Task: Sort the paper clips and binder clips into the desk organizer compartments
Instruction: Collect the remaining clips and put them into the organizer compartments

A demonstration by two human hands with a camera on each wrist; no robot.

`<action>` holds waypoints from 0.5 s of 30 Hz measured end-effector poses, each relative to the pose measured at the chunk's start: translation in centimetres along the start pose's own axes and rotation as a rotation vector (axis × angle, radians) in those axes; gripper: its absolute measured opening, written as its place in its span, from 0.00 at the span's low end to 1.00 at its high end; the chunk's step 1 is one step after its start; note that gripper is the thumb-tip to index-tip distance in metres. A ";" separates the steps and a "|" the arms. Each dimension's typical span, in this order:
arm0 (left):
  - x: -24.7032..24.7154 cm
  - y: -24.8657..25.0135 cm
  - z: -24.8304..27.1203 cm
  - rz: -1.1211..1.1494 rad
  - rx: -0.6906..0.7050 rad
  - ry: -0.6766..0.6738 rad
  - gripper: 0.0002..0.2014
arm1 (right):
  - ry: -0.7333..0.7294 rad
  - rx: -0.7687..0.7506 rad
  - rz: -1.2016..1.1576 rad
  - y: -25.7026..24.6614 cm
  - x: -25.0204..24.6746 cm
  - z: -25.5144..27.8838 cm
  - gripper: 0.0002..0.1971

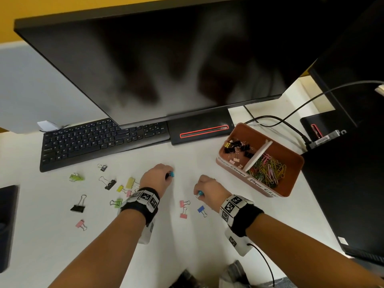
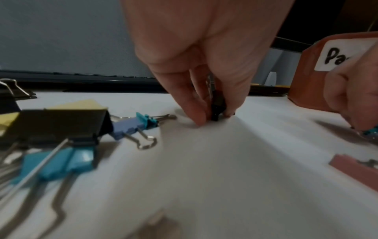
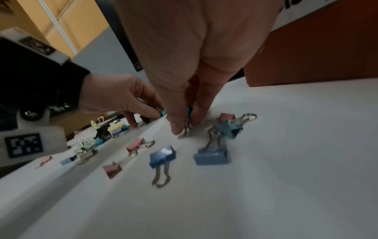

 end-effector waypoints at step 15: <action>-9.2 15.0 -1.5 0.690 0.268 0.082 0.13 | 0.678 0.034 -0.237 0.0 -14.2 5.6 0.23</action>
Point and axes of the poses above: each hand's wrist, its own z-axis away from the middle knuckle, its own x-axis out of the palm, y = z × x, the point moved 1 cm from there along -z, towards the middle knuckle, and after that the axes turned 13 degrees about -z, right-handed, at the moved point
